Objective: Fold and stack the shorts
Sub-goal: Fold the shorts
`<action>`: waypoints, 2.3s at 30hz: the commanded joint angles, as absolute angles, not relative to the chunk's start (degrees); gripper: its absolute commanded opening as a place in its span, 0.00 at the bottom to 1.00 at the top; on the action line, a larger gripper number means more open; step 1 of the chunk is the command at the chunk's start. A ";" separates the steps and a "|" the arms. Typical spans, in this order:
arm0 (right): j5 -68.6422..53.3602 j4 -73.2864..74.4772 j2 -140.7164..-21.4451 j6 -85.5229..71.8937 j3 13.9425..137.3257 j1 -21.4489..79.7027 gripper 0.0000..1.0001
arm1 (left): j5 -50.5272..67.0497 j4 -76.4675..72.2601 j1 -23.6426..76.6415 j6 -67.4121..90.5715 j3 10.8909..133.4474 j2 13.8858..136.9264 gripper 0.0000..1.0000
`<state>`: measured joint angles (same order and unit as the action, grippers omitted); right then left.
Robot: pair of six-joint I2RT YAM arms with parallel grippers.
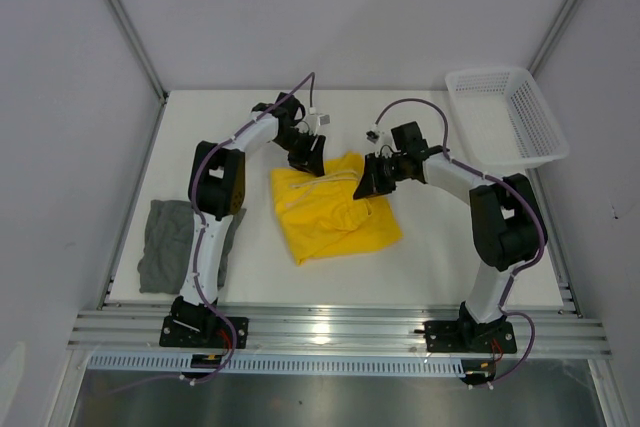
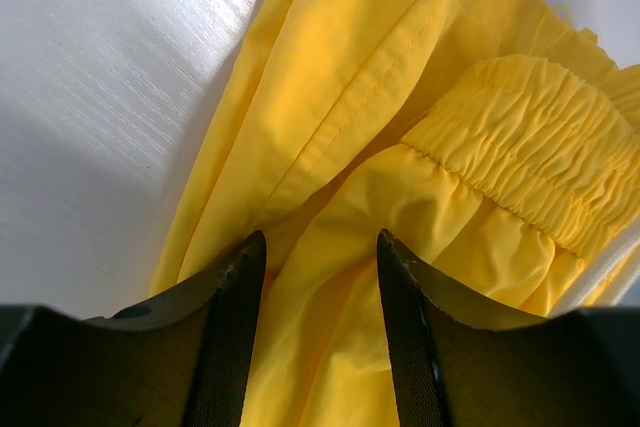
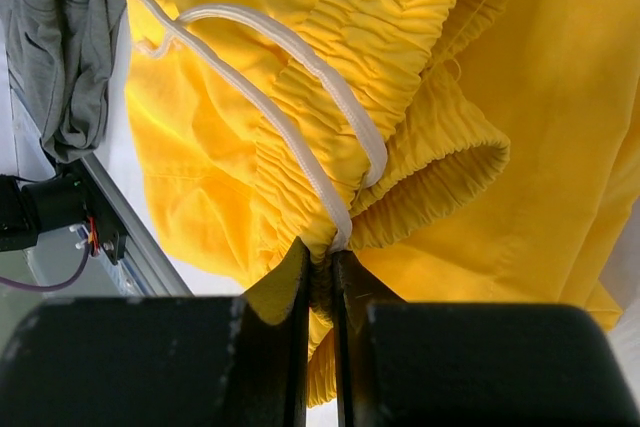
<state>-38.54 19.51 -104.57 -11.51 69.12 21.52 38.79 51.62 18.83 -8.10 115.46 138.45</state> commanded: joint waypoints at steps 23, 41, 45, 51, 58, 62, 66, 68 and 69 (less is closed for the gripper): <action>-31.30 25.31 -109.77 -4.83 79.71 17.49 0.01 | 36.74 52.38 19.77 -10.81 117.60 139.75 0.50; -15.11 29.45 -110.66 1.24 90.97 23.38 0.68 | 36.47 51.51 20.57 -10.37 117.34 139.04 0.53; -16.34 28.83 -106.53 -4.99 87.99 21.72 0.76 | 36.82 49.05 20.48 -7.91 116.01 137.29 0.61; -23.03 14.96 -95.11 -22.20 68.67 16.79 0.82 | 36.39 45.44 20.48 -4.40 111.36 134.12 0.65; -21.10 1.97 -85.09 -36.71 51.08 16.88 0.80 | 35.86 39.30 19.95 2.87 105.91 132.10 0.65; -19.43 -4.81 -84.81 -40.60 45.80 16.61 0.79 | 34.10 29.38 20.04 10.96 96.43 127.29 0.64; -18.11 -11.50 -86.57 -44.29 43.16 15.65 0.79 | 31.91 21.72 20.04 15.11 85.98 123.58 0.64; -17.75 -14.41 -87.80 -45.52 42.80 15.47 0.78 | 29.97 21.01 20.04 15.82 85.08 122.96 0.64; -17.58 -14.50 -89.63 -45.70 43.24 15.38 0.77 | 29.88 20.74 20.04 16.08 83.86 122.26 0.64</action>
